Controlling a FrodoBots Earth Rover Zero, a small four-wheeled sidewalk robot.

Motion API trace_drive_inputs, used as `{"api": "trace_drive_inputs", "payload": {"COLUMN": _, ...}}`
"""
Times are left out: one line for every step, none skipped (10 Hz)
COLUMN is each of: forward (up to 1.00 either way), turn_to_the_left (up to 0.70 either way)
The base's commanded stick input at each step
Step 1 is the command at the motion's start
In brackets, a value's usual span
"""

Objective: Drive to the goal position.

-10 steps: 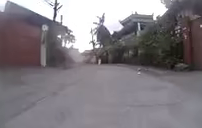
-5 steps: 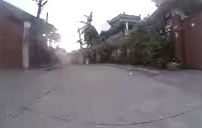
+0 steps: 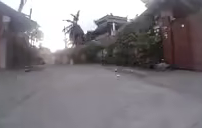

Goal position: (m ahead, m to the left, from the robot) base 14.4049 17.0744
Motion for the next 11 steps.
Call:
{"api": "trace_drive_inputs", "payload": {"forward": 1.00, "turn_to_the_left": -0.05}}
{"api": "trace_drive_inputs", "payload": {"forward": 1.00, "turn_to_the_left": -0.40}}
{"api": "trace_drive_inputs", "payload": {"forward": 1.00, "turn_to_the_left": -0.36}}
{"api": "trace_drive_inputs", "payload": {"forward": 1.00, "turn_to_the_left": -0.20}}
{"api": "trace_drive_inputs", "payload": {"forward": 1.00, "turn_to_the_left": -0.11}}
{"api": "trace_drive_inputs", "payload": {"forward": 1.00, "turn_to_the_left": -0.06}}
{"api": "trace_drive_inputs", "payload": {"forward": 1.00, "turn_to_the_left": -0.02}}
{"api": "trace_drive_inputs", "payload": {"forward": 1.00, "turn_to_the_left": 0.00}}
{"api": "trace_drive_inputs", "payload": {"forward": 1.00, "turn_to_the_left": 0.00}}
{"api": "trace_drive_inputs", "payload": {"forward": 1.00, "turn_to_the_left": 0.00}}
{"api": "trace_drive_inputs", "payload": {"forward": 1.00, "turn_to_the_left": 0.00}}
